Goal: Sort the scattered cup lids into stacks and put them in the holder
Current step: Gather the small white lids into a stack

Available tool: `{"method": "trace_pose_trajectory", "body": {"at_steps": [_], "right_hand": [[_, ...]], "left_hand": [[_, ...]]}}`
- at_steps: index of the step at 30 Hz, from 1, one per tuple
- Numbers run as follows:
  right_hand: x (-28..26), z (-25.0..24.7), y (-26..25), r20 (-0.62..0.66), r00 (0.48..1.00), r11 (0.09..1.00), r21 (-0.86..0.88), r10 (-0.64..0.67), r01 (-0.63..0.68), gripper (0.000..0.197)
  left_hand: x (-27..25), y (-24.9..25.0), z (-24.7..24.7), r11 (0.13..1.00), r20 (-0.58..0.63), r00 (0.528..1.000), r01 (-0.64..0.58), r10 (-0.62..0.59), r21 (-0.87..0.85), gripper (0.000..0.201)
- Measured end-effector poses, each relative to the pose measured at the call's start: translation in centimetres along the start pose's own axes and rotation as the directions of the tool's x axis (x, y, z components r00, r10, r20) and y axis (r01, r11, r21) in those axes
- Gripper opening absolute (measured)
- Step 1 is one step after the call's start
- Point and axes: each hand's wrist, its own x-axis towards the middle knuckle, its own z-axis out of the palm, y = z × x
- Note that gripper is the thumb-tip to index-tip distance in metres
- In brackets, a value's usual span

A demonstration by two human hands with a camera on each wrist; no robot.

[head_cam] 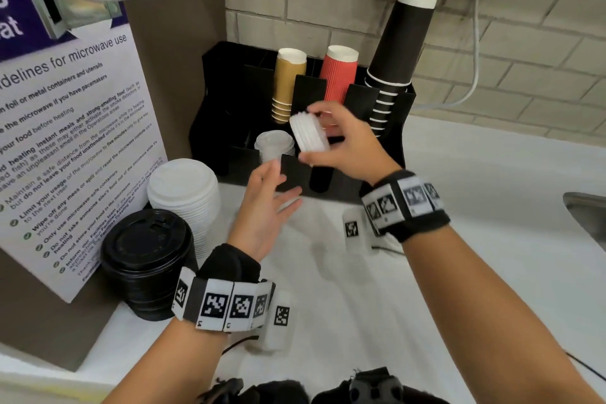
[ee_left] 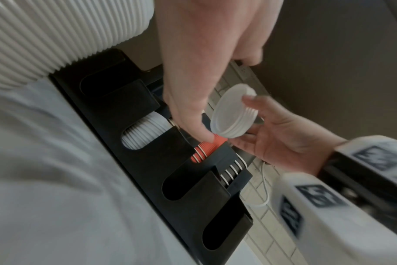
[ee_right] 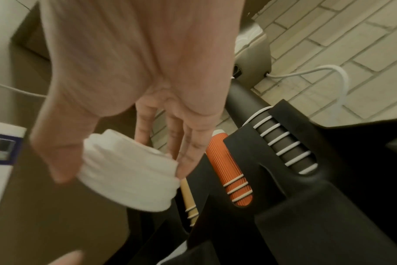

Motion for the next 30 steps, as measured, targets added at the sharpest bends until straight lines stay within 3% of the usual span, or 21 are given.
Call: {"method": "trace_pose_trajectory", "body": {"at_steps": [2,5,10,20,23,30], "right_hand": [[3.1,0.0,0.3,-0.039,0.999,0.997,-0.068,0.019,-0.022,0.065],[7.2,1.5,0.7,0.064,0.997,0.961,-0.276,0.035,-0.016,0.063],[10.3,5.0,1.2,0.251,0.962,0.869,-0.494,0.106,0.033,0.064],[11.3,3.6,1.6,0.184,0.976,0.890,-0.455,0.117,-0.021,0.069],[10.7,4.6,1.1,0.197,0.970,0.834,-0.552,0.140,-0.008,0.070],[10.4,5.9,1.6,0.131,0.985,0.608,-0.793,0.110,0.038,0.073]], "left_hand": [[0.4,0.1,-0.6,1.000,-0.070,0.997,0.023,-0.023,0.003,0.028],[0.6,-0.1,-1.1,0.999,-0.103,0.994,0.040,-0.039,0.009,0.010],[0.7,0.0,-1.5,0.998,-0.130,0.990,0.054,-0.049,0.032,0.010],[0.7,0.0,-1.9,0.995,-0.126,0.990,0.069,-0.059,0.074,0.011],[0.8,0.1,-1.4,0.994,-0.109,0.992,0.070,-0.061,0.084,0.011],[0.6,0.0,-1.5,0.992,-0.108,0.992,0.073,-0.061,0.107,0.012]]}}
